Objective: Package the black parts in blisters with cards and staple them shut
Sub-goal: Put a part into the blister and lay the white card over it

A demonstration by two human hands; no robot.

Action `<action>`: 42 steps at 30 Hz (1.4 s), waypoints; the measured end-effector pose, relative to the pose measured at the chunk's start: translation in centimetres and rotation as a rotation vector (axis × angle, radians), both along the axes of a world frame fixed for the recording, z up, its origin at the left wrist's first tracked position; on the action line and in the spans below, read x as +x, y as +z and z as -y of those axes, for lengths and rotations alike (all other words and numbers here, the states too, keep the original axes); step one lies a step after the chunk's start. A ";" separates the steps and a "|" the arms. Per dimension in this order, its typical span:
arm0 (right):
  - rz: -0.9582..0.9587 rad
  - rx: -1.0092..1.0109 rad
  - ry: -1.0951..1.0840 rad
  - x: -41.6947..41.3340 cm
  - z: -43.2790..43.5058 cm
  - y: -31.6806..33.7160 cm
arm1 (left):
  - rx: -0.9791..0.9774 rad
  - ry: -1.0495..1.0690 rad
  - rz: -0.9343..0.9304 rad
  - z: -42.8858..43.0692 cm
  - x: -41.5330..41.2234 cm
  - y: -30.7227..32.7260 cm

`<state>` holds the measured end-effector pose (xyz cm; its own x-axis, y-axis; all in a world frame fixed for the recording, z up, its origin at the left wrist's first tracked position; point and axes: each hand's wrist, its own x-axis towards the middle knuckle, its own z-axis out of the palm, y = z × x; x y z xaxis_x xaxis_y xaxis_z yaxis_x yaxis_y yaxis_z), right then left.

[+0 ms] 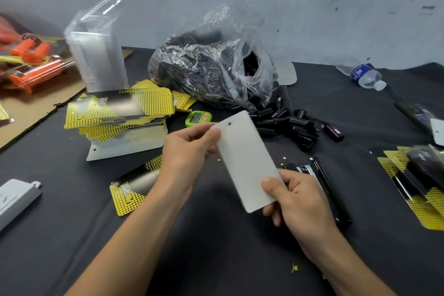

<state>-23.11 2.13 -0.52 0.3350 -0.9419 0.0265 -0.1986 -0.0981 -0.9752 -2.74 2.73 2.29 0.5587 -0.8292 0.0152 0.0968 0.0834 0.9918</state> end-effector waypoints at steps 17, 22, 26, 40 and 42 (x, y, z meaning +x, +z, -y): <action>-0.623 -0.619 0.055 1.6 -1.0 -0.2 | 0.223 -0.121 -0.274 -0.1 -4.2 -1.6; -0.165 -0.219 -0.217 1.1 0.0 -0.1 | 0.038 -0.209 -0.336 0.1 -3.5 -1.2; 0.163 0.143 -0.096 2.0 0.3 -0.8 | -0.089 -0.254 -0.278 0.2 -3.9 -1.5; 0.289 0.186 -0.048 2.0 0.8 -1.4 | 0.013 -0.286 -0.213 -0.2 -3.4 -1.5; 0.320 0.225 -0.063 2.0 0.9 -1.3 | 0.001 -0.286 -0.220 -0.2 -3.4 -1.4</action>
<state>-21.11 1.25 -1.80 0.2847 -0.9544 -0.0895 0.1196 0.1280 -0.9845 -6.12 2.88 0.89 0.2938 -0.9525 -0.0799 0.3269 0.0216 0.9448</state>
